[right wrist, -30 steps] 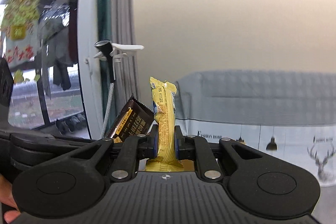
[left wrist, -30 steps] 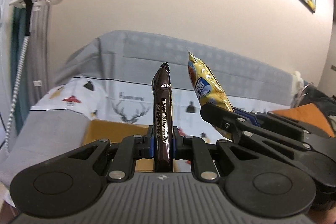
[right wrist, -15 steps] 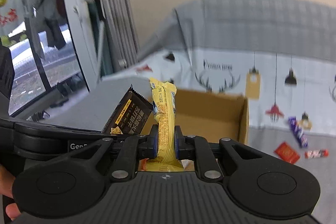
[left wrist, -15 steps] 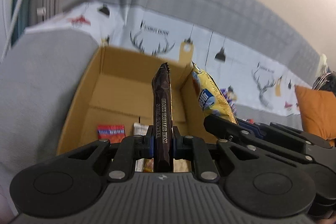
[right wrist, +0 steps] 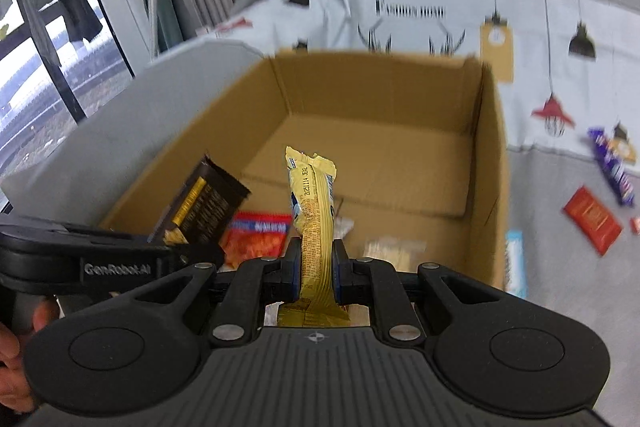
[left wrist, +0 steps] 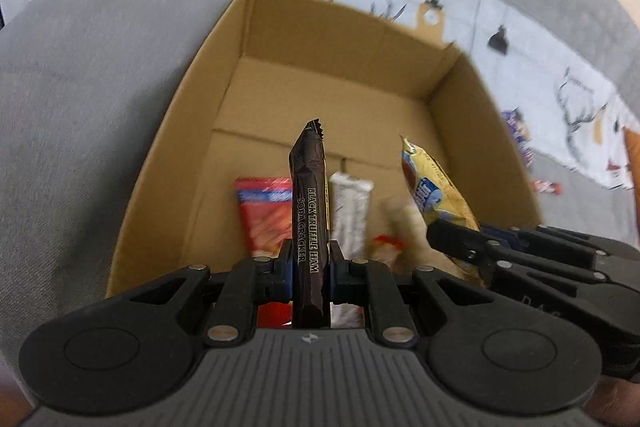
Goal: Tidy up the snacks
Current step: 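Open both tools to drop the bars into the box, then grasp the blue stick pack with the left tool while the right tool grasps the red square packet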
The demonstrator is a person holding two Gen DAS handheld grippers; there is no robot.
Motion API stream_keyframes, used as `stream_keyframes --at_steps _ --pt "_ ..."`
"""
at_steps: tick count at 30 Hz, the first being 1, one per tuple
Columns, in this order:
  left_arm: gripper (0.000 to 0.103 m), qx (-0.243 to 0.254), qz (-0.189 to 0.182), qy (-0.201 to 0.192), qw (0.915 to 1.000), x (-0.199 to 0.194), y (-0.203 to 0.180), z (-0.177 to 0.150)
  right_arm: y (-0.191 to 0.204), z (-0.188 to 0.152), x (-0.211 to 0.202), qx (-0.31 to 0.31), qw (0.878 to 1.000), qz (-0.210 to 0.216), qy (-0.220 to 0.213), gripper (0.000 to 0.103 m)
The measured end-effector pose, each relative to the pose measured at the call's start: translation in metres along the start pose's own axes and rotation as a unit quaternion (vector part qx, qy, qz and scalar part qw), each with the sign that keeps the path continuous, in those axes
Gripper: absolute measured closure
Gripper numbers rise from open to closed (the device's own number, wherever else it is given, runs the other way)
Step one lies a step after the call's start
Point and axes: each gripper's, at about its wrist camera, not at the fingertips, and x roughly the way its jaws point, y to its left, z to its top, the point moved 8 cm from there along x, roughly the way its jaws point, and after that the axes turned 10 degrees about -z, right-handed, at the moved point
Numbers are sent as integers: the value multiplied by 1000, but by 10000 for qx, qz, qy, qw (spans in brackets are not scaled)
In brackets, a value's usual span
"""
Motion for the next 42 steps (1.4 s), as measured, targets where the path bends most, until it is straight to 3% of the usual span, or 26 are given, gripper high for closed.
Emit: stream_keyframes --at_steps 4,5,6,7,8,9,11,17,23,25,27,29,32,36,38,40,42 --pt "86 3 73 64 10000 0 6 -8 5 -9 9 -41 9996 142 235 88" --pt "82 -19 59 29 10000 -3 6 -8 5 -10 6 52 9995 208 249 84" --pt "59 -58 43 20 10000 -7 5 -7 4 -8 2 167 9993 251 206 77" --pt "43 -83 19 35 10000 -10 2 -5 3 -6 -3 261 9990 319 159 66" --pt "32 -57 85 -30 9999 -17 0 -4 2 -3 -10 312 9989 353 81 44" --pt "23 0 165 -130 9998 -25 -2 -2 -1 0 -19 316 9987 402 -72 40" --pt "21 138 139 -321 9993 -41 -13 1 -3 3 -36 235 9982 465 -287 40" --pt "21 563 -35 -565 9968 -75 -73 -1 -39 -4 -86 466 9959 235 -738 40" --pt "24 1457 -267 -585 9872 -63 -166 -5 -112 -24 -119 903 9909 -150 -990 40" --pt "33 1631 -425 -544 9842 -44 -197 -5 -143 -31 -126 1107 9876 -299 -1075 40" --pt "55 1664 -487 -442 9839 -19 -222 -5 -172 -37 -129 1291 9838 -426 -1165 40" --pt "71 1609 -483 -377 9851 5 -241 -4 -199 -43 -128 1422 9811 -574 -1183 40" --pt "76 1633 -440 -161 9855 47 -265 -5 -241 -48 -123 1584 9764 -770 -1249 40" --pt "75 1653 212 106 9860 111 -273 -6 -285 -48 -101 1979 9696 -796 -1195 40" --pt "75 1485 771 276 9855 143 -263 -9 -297 -42 -88 1993 9693 -795 -1197 40" --pt "75 1174 1106 473 9858 175 -249 -11 -301 -35 -75 1821 9729 -793 -1186 40" --pt "75 1160 1649 496 9782 198 -237 -13 -303 -27 -60 1610 9772 -766 -1155 40"
